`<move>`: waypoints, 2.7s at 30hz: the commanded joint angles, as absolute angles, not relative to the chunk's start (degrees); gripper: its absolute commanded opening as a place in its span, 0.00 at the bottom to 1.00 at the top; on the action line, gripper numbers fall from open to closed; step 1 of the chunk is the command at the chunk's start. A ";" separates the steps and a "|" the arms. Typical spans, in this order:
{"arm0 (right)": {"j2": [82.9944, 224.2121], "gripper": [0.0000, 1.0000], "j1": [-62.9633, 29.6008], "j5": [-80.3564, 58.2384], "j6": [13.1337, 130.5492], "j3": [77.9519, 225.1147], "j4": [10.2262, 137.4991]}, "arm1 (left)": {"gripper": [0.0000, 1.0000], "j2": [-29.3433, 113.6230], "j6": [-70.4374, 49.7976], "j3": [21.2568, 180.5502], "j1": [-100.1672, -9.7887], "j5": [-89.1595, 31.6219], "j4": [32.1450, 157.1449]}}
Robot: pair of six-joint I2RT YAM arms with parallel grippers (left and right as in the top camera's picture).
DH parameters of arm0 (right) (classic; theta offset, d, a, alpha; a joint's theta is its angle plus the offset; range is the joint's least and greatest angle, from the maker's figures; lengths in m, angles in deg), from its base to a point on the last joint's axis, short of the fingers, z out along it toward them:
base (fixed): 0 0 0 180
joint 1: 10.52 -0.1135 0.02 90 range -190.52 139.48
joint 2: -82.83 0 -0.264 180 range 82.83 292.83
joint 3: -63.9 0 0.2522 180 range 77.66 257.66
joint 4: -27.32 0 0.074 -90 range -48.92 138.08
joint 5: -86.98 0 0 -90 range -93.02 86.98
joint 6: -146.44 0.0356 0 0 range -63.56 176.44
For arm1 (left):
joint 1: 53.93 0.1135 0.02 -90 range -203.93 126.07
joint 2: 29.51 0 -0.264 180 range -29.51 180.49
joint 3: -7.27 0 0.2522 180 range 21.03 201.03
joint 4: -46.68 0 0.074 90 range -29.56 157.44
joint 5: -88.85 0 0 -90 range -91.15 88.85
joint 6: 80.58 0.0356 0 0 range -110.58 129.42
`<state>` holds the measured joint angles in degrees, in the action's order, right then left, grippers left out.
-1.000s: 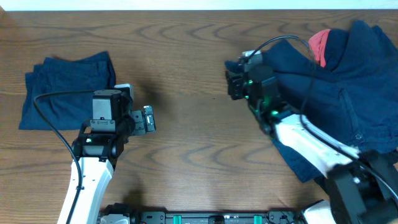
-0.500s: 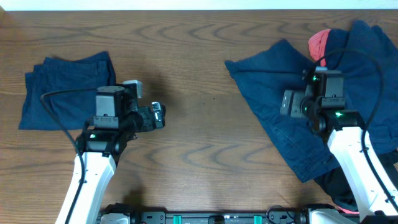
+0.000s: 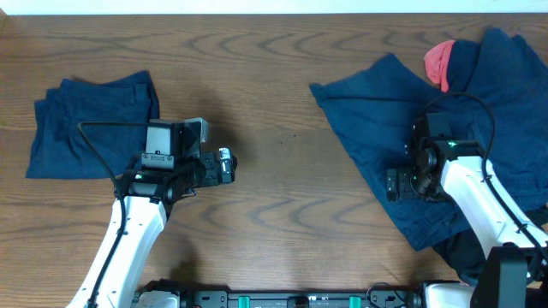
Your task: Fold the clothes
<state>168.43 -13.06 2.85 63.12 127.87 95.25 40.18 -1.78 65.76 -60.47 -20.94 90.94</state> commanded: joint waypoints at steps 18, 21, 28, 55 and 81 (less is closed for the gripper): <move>181.46 0.47 -20.67 9.21 63.71 126.63 94.13 | 0.98 40.27 -2.31 66.63 -60.65 -21.67 93.13; 181.26 0.01 -20.67 9.28 64.48 126.74 94.77 | 0.98 40.27 -2.33 66.63 -60.65 -21.67 93.15; 173.13 0.01 -20.67 9.17 63.49 132.38 100.80 | 0.98 40.27 -2.31 66.63 -60.65 -21.45 93.13; 178.09 0.04 -47.49 -11.03 56.83 144.29 97.50 | 0.98 40.27 -2.29 66.63 -60.65 -21.05 93.17; 185.13 0.46 -48.84 -6.68 68.41 149.99 78.62 | 0.98 40.27 -2.31 66.63 -60.65 -21.62 94.48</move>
<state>189.39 -51.12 -10.22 68.45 147.96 76.61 40.21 -2.37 65.76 -60.47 -19.28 94.20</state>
